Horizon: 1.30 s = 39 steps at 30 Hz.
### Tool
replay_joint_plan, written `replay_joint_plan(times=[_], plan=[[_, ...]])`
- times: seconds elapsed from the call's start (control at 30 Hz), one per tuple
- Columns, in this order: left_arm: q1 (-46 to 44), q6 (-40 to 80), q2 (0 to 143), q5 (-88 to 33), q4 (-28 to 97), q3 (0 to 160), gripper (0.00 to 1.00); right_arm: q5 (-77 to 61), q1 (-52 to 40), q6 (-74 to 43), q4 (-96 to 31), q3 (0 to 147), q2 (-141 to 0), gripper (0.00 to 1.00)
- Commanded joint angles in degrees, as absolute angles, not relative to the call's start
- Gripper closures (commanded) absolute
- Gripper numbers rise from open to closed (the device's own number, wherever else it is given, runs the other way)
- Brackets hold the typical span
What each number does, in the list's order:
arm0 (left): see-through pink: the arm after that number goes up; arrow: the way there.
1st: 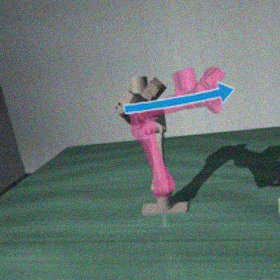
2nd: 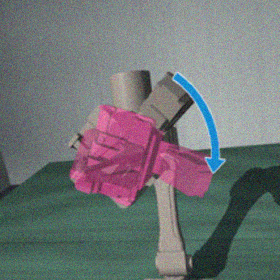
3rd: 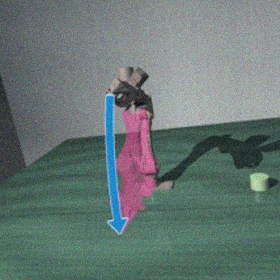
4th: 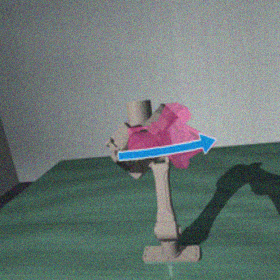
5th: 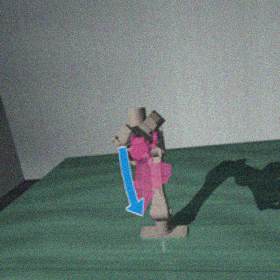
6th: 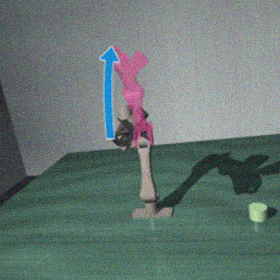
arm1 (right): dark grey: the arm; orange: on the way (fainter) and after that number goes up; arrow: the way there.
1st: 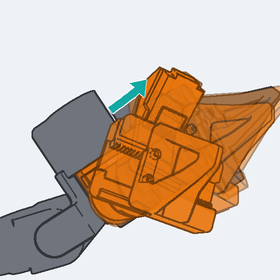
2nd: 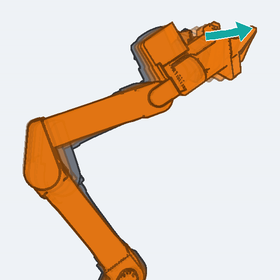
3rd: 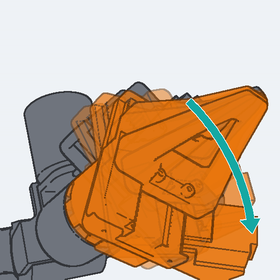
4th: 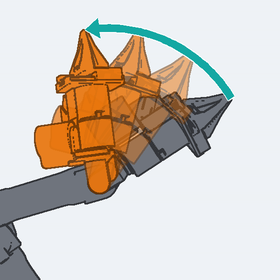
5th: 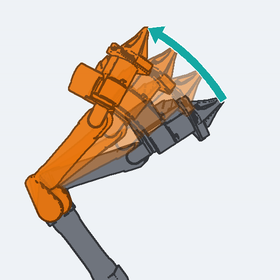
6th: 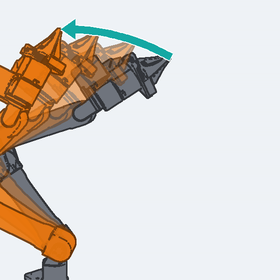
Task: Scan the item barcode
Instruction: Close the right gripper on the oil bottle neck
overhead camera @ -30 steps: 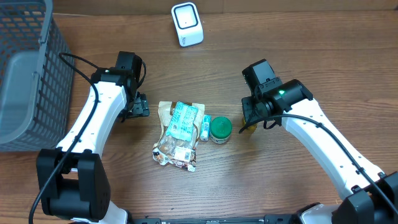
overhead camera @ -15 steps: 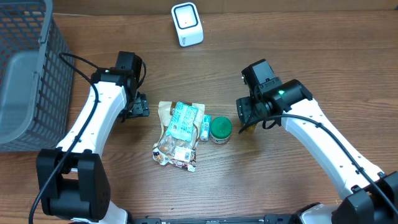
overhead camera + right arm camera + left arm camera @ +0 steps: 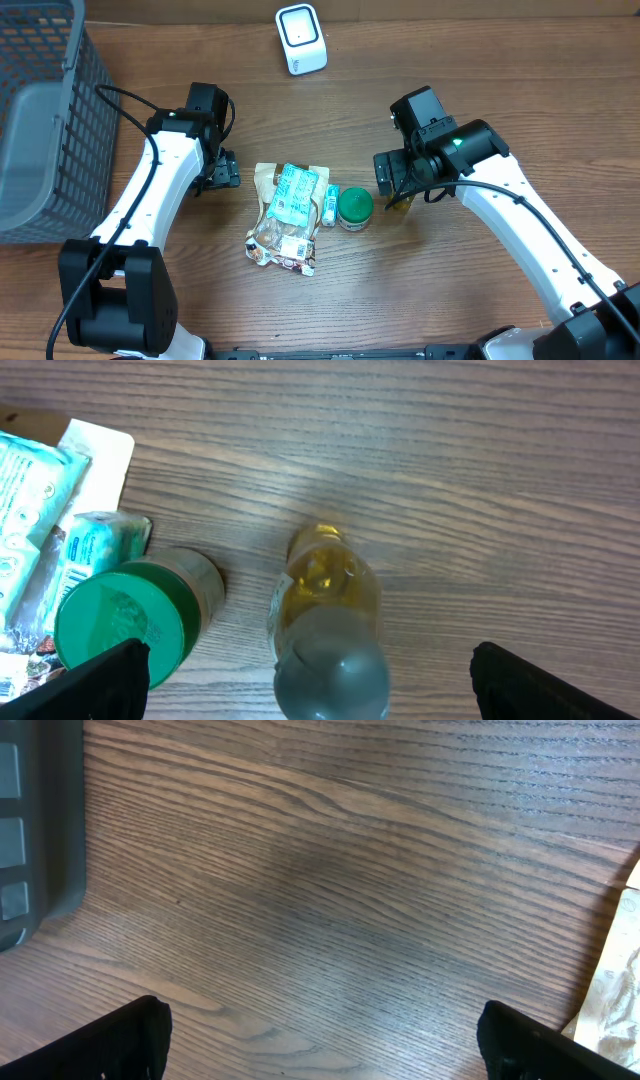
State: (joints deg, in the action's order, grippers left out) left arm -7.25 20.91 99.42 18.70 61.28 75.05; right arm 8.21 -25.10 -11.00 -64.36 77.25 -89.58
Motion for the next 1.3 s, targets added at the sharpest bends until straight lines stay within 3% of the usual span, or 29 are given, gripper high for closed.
replay_joint_plan(times=[0.0,0.57,0.7,1.1,1.17,1.27], plan=[[-7.14,21.69,98.35,19.46,61.19,76.07,0.0,8.73,-25.04,-12.93,-63.92,77.95,-90.04,0.0],[-7.14,21.67,98.35,19.46,61.19,76.07,0.01,8.95,-23.42,-13.47,-64.25,77.95,-95.35,0.0],[-7.16,21.67,98.35,19.46,61.19,76.07,0.01,8.69,-21.37,-13.5,-64.77,77.95,-95.44,0.07],[-7.14,21.69,98.35,19.46,61.19,76.07,0.01,4.8,-20.38,-13.28,-64.77,77.95,-95.46,0.07],[-7.14,21.67,98.35,19.46,61.19,76.07,0.0,4.78,-20.4,-13.3,-64.12,77.95,-95.46,0.0],[-7.14,21.67,98.35,19.46,61.19,76.07,0.01,3.29,-20.38,-13.3,-62.83,77.95,-95.46,0.0]])
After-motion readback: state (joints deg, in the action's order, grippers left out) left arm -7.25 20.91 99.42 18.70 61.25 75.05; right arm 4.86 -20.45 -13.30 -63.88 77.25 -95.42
